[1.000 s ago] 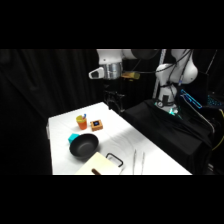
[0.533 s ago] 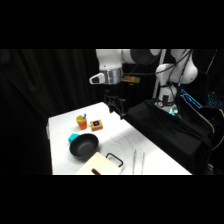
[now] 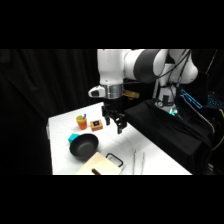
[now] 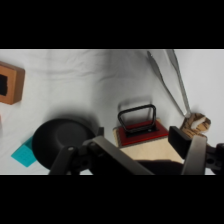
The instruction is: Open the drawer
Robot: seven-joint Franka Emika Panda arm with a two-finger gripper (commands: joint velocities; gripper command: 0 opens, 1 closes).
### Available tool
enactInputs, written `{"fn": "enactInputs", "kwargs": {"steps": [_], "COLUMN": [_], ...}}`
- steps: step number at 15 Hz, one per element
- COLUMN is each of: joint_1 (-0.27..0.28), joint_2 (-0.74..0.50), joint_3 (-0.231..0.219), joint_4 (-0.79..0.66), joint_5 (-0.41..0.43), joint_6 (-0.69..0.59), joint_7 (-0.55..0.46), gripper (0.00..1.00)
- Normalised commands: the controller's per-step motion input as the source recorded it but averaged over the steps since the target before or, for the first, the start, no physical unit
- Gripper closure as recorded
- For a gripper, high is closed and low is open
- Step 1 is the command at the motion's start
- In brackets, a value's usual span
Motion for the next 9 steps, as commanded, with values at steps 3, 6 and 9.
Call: {"fn": "enactInputs", "kwargs": {"steps": [3,6,9], "joint_1": [0.027,0.016,0.007], "joint_2": [0.25,0.22,0.17], "joint_3": [0.034,0.041,0.048], "joint_4": [0.13,0.12,0.08], "joint_5": [-0.023,-0.017,-0.007], "joint_6": [0.37,0.32,0.28], "joint_7": [-0.07,-0.08,-0.09], "gripper": [0.0,0.0,0.0]}}
